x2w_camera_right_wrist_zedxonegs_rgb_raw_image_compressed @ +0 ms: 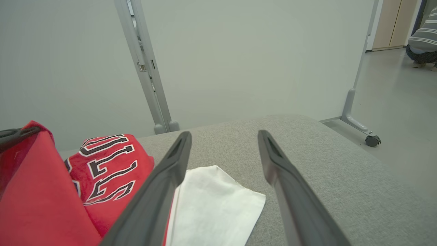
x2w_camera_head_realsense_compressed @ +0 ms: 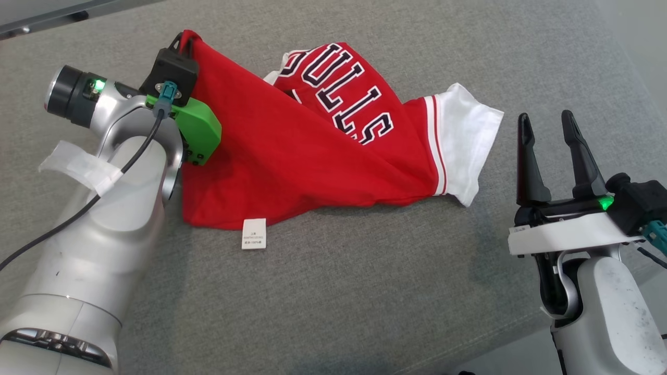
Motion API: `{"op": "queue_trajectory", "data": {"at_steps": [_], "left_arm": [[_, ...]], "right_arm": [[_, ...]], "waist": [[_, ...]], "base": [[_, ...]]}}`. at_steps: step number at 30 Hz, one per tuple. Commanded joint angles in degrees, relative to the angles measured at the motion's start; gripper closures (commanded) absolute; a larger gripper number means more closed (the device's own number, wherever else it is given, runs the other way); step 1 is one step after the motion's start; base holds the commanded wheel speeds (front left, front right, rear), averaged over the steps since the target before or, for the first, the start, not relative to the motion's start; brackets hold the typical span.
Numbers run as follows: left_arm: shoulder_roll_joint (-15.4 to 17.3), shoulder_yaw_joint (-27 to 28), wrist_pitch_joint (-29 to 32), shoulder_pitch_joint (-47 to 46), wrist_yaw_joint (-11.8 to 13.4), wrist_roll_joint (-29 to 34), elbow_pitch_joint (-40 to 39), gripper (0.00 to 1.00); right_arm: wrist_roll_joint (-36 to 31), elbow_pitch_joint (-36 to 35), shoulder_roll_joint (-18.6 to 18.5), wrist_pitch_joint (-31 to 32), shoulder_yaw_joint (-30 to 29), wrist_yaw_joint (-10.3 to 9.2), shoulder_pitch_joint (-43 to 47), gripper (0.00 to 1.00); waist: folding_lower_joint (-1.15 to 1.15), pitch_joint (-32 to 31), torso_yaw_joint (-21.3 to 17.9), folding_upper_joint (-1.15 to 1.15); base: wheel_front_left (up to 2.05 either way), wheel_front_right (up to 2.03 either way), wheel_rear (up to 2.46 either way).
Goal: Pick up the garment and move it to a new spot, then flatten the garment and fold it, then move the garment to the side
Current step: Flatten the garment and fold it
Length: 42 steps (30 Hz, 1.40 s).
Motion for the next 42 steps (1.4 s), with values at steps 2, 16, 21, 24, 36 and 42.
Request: {"op": "queue_trajectory", "data": {"at_steps": [2, 16, 21, 24, 36, 42], "left_arm": [[-0.66, 0.32, -1.47, -1.83, -0.3, -0.96, 3.31, 0.59], [-4.73, 2.73, -4.65, 0.54, -1.67, -5.61, 7.15, 0.0], [-5.38, 4.0, -4.59, 4.95, -1.36, -6.67, 1.44, 0.0], [-5.28, 5.54, -4.56, 8.9, -1.61, -7.92, -2.91, 0.0], [-5.08, 12.04, -4.57, 28.71, -0.87, -11.95, -20.55, 0.0], [-4.82, 14.98, -4.56, 40.12, 0.79, -11.79, -29.35, 0.0]], "right_arm": [[0.19, -0.01, -0.14, -0.17, -0.19, 0.01, -0.55, 0.0], [-2.13, 1.32, -0.17, -0.17, -2.01, 0.01, 0.82, 0.0], [-3.58, 2.08, -0.17, -0.17, -3.75, 0.01, 2.13, 0.0], [-4.82, 2.59, -0.17, -0.17, -4.7, 0.01, 3.11, 0.0], [-8.22, 4.65, -0.19, -0.16, -7.57, 0.01, 7.5, 0.0], [-9.03, 4.63, -0.17, -0.13, -6.38, 0.01, 9.8, 0.0]], "waist": [[-0.01, 1.94, -1.92, 0.56], [-0.01, -2.24, 4.41, 0.56], [-0.01, -5.2, 8.03, 0.56], [-0.01, -7.04, 9.8, 0.56], [-0.01, -13.38, 14.36, 0.56], [-0.01, -16.02, 14.81, 0.56]], "base": [[0.0, 0.0, 0.0], [0.0, 0.0, 0.0], [0.0, 0.0, 0.0], [0.0, 0.0, 0.0], [0.0, 0.0, 0.0], [0.0, 0.0, 0.0]]}}
